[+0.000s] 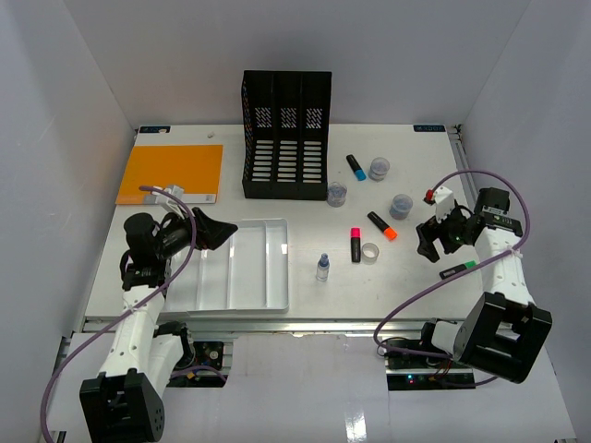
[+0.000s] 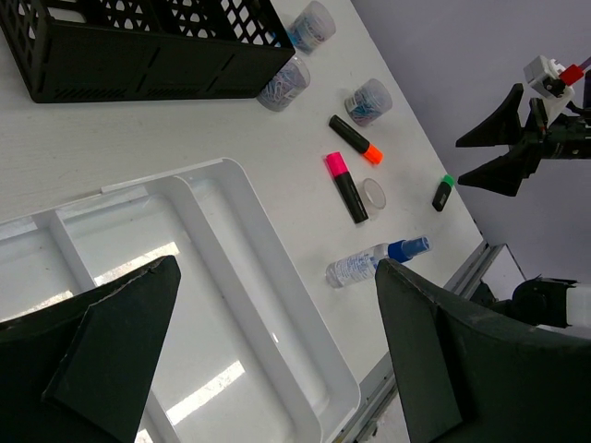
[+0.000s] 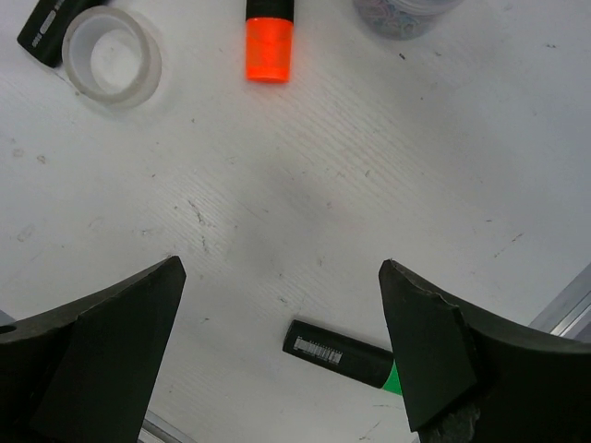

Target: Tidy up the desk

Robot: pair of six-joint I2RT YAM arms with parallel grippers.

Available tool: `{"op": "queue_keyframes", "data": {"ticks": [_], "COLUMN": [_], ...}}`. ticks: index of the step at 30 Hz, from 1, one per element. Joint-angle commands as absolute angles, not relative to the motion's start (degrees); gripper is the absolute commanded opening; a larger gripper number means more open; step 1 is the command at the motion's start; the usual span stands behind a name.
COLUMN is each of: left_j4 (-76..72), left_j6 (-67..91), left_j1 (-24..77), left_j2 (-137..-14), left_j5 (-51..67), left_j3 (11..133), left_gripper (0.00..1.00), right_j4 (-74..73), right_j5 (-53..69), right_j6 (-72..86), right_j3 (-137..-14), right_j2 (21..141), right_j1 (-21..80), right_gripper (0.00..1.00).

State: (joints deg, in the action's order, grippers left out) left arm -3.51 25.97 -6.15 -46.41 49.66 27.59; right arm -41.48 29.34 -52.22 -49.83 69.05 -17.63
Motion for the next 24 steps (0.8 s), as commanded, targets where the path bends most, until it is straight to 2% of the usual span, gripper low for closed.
{"op": "queue_keyframes", "data": {"ticks": [1,5,12,18,21,24], "left_j4": [-4.9,-4.8,-4.8,-4.9,-4.9,-4.9], "left_j6": [26.0,26.0,26.3,26.3,26.3,26.2], "left_j1": [-6.0,-6.0,-6.0,-6.0,-6.0,-5.9], "left_j2": [-46.2,-46.3,-47.0,-47.4,-47.4,-47.2], "left_j5": [51.8,51.5,51.4,51.2,51.2,50.9], "left_j3": [28.2,28.0,27.9,27.6,27.6,27.5], "left_gripper": [0.98,0.98,0.98,0.98,0.98,0.98], "right_j4": [-49.0,-59.1,-53.3,-33.3,-29.0,-27.0], "right_j5": [31.5,40.8,45.5,36.0,29.8,24.1], "right_j6": [-68.2,-81.6,-64.5,-39.8,-33.8,-28.2], "right_j3": [-53.1,-55.7,-60.6,-58.2,-62.0,-68.1], "right_j2": [70.9,73.4,80.8,80.4,84.3,90.6], "right_j1": [-17.8,-17.6,-13.0,3.1,6.4,6.8], "right_gripper": [0.92,0.91,0.92,0.91,0.92,0.99]}}
